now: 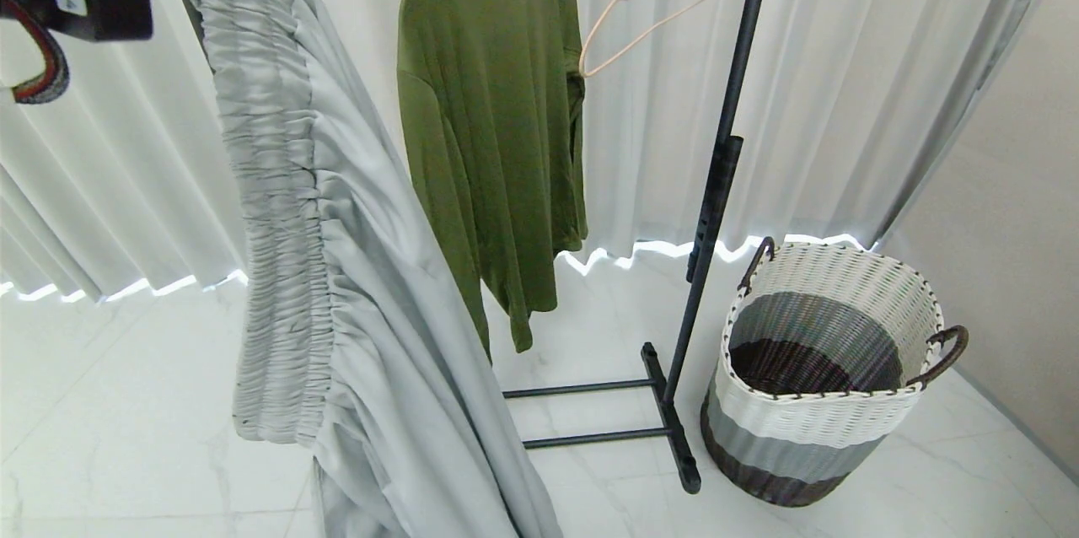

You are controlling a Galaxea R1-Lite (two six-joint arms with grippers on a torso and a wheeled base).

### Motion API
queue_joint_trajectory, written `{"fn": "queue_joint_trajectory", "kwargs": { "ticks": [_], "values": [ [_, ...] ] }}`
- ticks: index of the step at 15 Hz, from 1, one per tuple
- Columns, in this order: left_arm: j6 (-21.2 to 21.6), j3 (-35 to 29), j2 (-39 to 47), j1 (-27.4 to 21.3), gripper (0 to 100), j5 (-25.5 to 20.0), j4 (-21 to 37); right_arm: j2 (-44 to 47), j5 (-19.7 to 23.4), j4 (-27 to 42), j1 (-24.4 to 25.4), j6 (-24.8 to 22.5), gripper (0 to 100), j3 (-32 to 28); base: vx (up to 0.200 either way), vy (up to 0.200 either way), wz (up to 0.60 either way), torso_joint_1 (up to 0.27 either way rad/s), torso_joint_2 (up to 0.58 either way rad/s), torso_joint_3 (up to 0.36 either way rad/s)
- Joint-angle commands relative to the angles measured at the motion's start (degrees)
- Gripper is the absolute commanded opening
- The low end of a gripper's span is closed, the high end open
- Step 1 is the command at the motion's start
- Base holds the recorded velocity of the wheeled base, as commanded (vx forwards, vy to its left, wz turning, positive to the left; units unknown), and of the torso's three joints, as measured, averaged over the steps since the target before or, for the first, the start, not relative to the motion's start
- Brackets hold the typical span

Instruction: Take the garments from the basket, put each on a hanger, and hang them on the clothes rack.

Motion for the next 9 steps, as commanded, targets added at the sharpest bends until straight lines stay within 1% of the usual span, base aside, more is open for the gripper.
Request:
{"fn": "queue_joint_trajectory", "kwargs": {
  "ticks": [1,5,7,8,9],
  "values": [
    [-0.01,1.08,-0.7,1.24,0,0.2,0.01,-2.66,0.25,-0.14,-0.84,-0.03,100,3.36,0.0,0.0,0.0,0.0,0.0,0.0],
    [0.08,1.25,-1.05,2.11,0,2.14,0.01,-5.03,0.6,-0.05,-0.92,-0.83,100,6.96,0.0,0.0,0.0,0.0,0.0,0.0],
    [-0.01,2.39,-1.23,2.55,0,2.14,0.01,-5.83,0.6,-0.14,-0.92,-2.06,100,8.72,0.0,0.0,0.0,0.0,0.0,0.0],
    [-0.01,2.66,-1.31,3.87,0,2.14,0.01,-6.62,0.87,-0.14,-0.92,-2.14,100,10.66,0.0,0.0,0.0,0.0,0.0,0.0],
    [-0.01,2.75,-1.23,3.96,0,2.14,0.01,-7.06,0.95,-0.14,-0.92,-2.23,100,11.27,0.0,0.0,0.0,0.0,0.0,0.0]
  ]
}}
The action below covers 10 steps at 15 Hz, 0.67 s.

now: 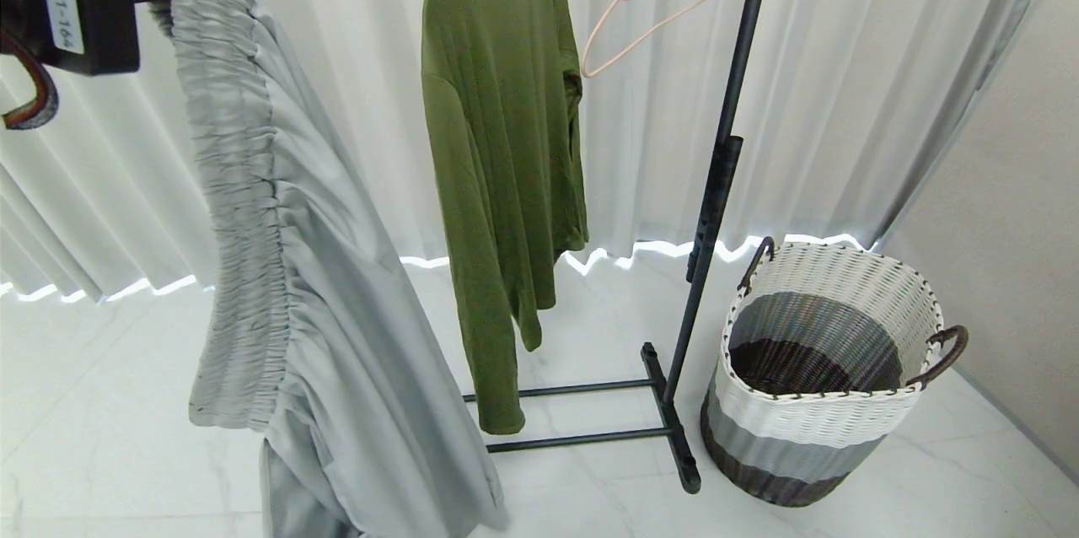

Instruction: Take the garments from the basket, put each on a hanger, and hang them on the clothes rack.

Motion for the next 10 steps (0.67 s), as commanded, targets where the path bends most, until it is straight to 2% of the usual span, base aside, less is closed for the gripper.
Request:
{"fn": "queue_joint_trajectory", "kwargs": {
  "ticks": [1,4,7,10],
  "values": [
    [-0.01,0.21,-0.06,0.5,0,-0.02,0.01,-1.2,0.03,0.01,0.01,-0.19,100,1.52,0.0,0.0,0.0,0.0,0.0,0.0],
    [-0.01,0.47,-0.14,0.59,0,-0.02,0.01,-2.6,-0.06,-0.69,-0.07,-3.27,100,5.21,0.0,0.0,0.0,0.0,0.0,0.0],
    [-0.01,0.56,-0.23,0.76,0,-0.02,0.01,-1.81,-0.15,-7.81,-0.34,-3.18,100,9.08,0.0,0.0,0.0,0.0,0.0,0.0],
    [-0.01,0.56,-0.23,1.82,0,-0.11,0.01,-1.55,0.03,-9.39,-1.3,-3.09,100,10.04,0.0,0.0,0.0,0.015,-0.07,-0.054]
  ]
}}
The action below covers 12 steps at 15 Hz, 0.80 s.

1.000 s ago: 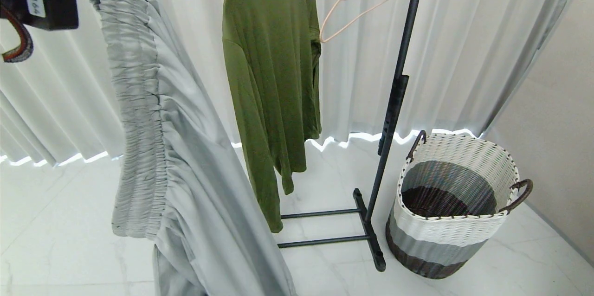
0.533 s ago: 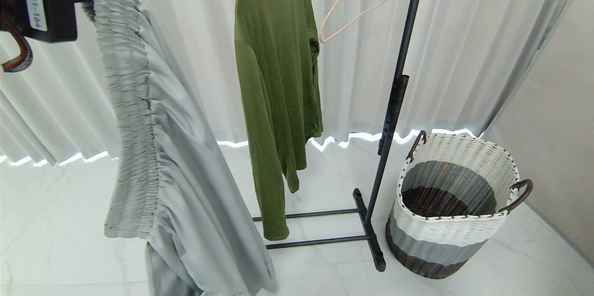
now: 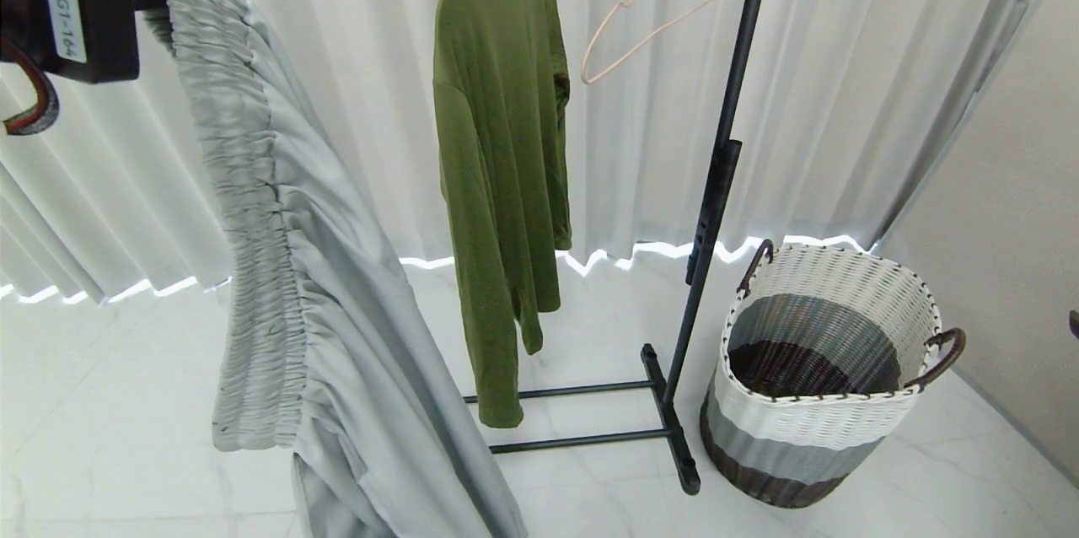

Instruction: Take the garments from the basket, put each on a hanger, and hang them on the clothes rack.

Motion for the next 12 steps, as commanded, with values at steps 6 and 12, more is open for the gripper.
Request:
{"fn": "queue_joint_trajectory", "kwargs": {
  "ticks": [6,12],
  "values": [
    [-0.01,-0.01,-0.01,0.3,0,-0.06,-0.04,0.26,0.03,-0.08,-0.18,-0.01,100,0.34,0.0,0.0,0.0,0.117,-0.39,-0.278],
    [-0.01,-0.1,-0.01,0.21,0,-0.24,-0.04,0.26,-0.06,-0.08,-0.27,-0.01,100,0.08,0.0,0.0,0.0,0.184,-0.47,-0.283]
  ]
}}
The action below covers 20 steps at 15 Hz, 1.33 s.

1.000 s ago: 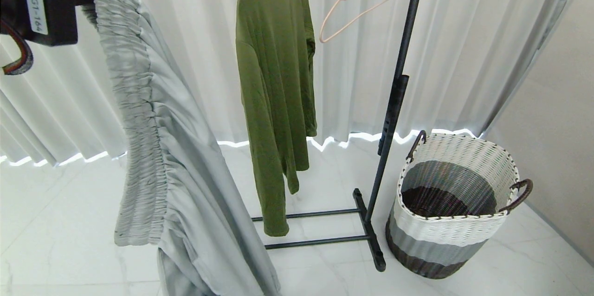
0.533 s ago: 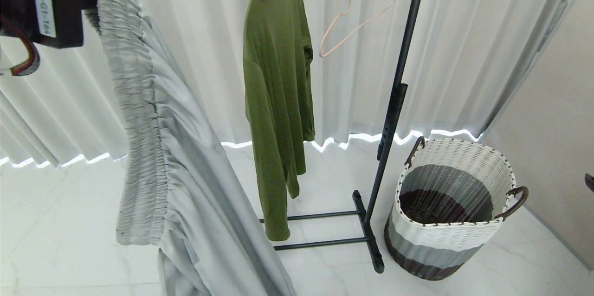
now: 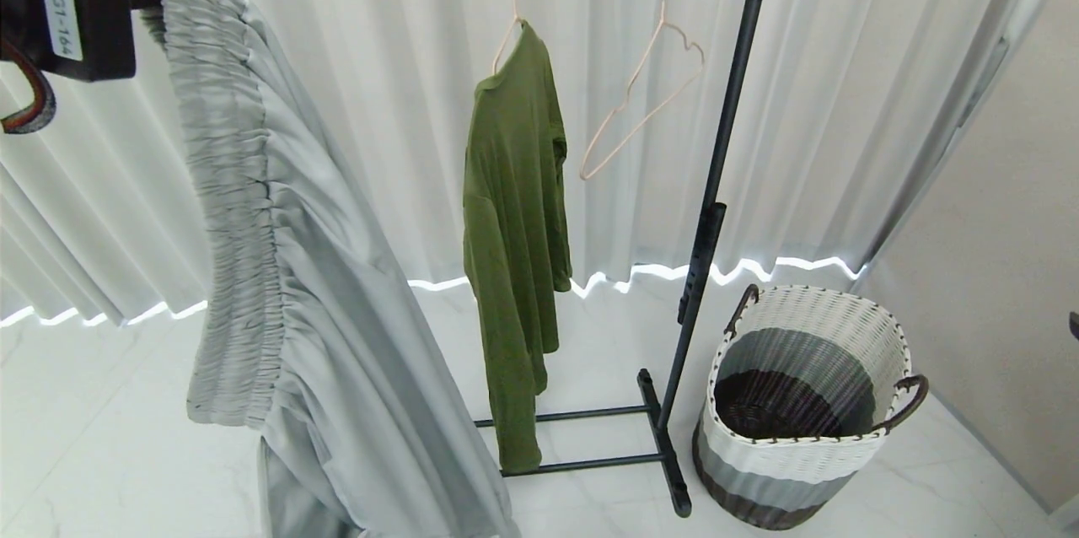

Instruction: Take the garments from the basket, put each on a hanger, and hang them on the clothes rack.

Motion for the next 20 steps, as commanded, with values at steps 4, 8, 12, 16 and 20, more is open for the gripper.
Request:
{"fn": "queue_joint_trajectory", "kwargs": {
  "ticks": [4,8,12,16,20],
  "values": [
    [-0.01,-0.07,-0.09,-0.06,0,0.03,0.01,0.16,-0.06,-0.03,0.03,-0.01,100,-0.12,0.0,0.0,0.0,0.204,-0.48,-0.28],
    [-0.01,-0.16,-0.09,0.03,0,0.03,0.01,0.07,0.03,-0.12,0.03,-0.09,100,-0.21,0.0,0.0,0.0,0.218,-0.5,-0.279],
    [-0.01,-0.07,0.0,0.03,0,0.03,0.01,-0.2,0.03,-0.21,0.12,-0.27,100,-0.03,0.0,0.0,0.0,0.24,-0.52,-0.286],
    [-0.01,-0.16,-0.09,0.03,0,0.03,0.01,-0.28,0.03,-0.12,0.12,-0.36,100,0.23,0.0,0.0,0.0,0.077,-0.17,-0.085],
    [-0.01,-0.16,0.0,-0.06,0,0.03,0.01,-0.2,0.03,-0.12,0.03,-0.09,100,0.23,0.0,0.0,0.15,0.002,0.0,-0.001]
  ]
}}
